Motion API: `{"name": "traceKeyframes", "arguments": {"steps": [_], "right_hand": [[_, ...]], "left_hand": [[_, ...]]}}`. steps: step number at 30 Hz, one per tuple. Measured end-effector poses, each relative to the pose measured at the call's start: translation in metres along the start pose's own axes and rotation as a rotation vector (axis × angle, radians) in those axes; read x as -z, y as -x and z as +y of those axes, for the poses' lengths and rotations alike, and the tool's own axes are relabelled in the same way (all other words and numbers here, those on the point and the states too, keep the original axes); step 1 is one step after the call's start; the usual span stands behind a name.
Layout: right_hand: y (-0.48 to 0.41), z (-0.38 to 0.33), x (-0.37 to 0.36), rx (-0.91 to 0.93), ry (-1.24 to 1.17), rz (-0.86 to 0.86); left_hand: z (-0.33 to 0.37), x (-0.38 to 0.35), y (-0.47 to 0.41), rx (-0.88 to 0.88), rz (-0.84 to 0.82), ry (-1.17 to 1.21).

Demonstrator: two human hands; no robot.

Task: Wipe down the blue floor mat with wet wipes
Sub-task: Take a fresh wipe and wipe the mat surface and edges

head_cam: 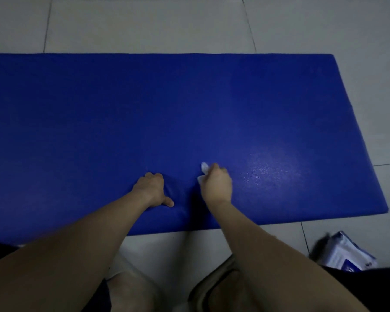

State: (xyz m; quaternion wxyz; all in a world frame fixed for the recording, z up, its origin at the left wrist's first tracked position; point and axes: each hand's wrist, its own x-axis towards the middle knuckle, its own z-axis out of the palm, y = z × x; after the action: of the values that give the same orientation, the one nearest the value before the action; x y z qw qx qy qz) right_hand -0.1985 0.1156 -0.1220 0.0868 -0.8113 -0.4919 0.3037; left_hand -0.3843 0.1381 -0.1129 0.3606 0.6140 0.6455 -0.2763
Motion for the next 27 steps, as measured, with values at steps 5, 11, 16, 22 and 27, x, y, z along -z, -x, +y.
{"name": "traceKeyframes", "arguments": {"steps": [5,11,16,22,27], "right_hand": [[0.008,-0.015,-0.015,0.223,0.14,-0.143],[-0.023,0.049,0.039,0.056,0.269,0.036],[-0.054,0.104,0.089,-0.359,0.148,0.163],[-0.045,0.064,0.063,-0.296,-0.087,0.171],[-0.028,0.012,0.016,0.0,-0.031,0.047]], "left_hand": [[-0.001,-0.001,0.0,0.0,0.01,-0.02],[-0.002,0.001,0.002,-0.034,0.02,-0.035],[-0.004,0.022,0.004,-0.084,0.018,-0.143],[-0.019,0.049,-0.015,0.041,0.451,0.041],[-0.034,0.037,-0.042,0.005,0.714,-0.021]]}}
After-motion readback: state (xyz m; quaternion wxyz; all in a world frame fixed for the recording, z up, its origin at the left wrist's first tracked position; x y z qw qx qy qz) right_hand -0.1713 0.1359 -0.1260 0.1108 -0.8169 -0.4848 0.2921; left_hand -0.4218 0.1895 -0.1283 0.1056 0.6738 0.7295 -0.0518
